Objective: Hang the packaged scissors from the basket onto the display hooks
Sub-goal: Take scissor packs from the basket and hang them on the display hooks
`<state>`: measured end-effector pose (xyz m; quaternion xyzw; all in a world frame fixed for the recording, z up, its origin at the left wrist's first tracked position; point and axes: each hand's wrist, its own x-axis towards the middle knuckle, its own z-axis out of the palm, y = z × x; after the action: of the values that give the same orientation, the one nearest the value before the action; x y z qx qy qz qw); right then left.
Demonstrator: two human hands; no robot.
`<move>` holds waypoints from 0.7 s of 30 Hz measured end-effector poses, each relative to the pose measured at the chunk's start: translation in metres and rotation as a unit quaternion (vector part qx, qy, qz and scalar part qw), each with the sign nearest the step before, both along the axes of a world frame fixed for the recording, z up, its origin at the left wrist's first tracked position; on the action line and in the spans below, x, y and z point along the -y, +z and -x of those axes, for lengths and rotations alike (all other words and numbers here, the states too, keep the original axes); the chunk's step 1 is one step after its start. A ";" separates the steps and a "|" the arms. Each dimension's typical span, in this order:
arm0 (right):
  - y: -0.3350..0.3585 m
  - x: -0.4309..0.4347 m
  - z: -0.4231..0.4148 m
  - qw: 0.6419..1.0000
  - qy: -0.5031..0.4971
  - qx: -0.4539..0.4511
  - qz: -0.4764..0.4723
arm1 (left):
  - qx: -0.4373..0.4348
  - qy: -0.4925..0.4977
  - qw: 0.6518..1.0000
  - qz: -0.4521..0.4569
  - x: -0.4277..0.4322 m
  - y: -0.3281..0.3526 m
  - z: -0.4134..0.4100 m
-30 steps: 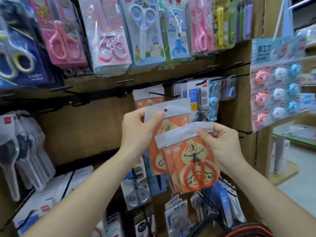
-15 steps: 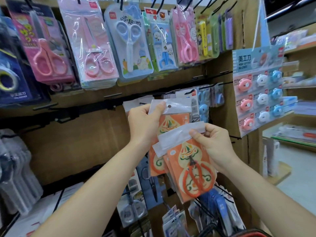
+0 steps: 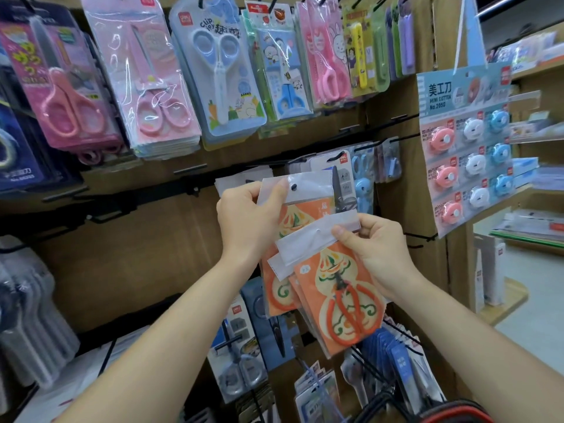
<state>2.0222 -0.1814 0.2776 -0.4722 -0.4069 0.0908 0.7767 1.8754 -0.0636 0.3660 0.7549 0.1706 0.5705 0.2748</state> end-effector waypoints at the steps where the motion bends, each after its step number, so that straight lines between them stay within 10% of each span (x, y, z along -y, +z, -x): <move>1: 0.000 -0.001 0.000 1.000 -0.001 -0.003 0.001 | -0.002 0.007 1.000 0.002 -0.001 -0.001 0.001; 6: 0.000 -0.006 0.002 1.000 -0.007 -0.003 0.007 | -0.023 0.047 0.999 -0.013 -0.010 0.000 0.000; 13: -0.008 0.008 -0.005 0.998 0.020 -0.054 -0.011 | 0.004 0.192 0.904 -0.381 -0.021 -0.019 0.008; 21: -0.021 0.031 -0.013 0.987 0.059 -0.147 0.008 | -0.074 0.187 0.915 -0.349 -0.047 -0.021 -0.015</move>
<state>2.0353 -0.2126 0.2570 -0.4347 -0.3145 0.2083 0.8178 1.8904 -0.0164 0.3449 0.7972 0.1185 0.5773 -0.1309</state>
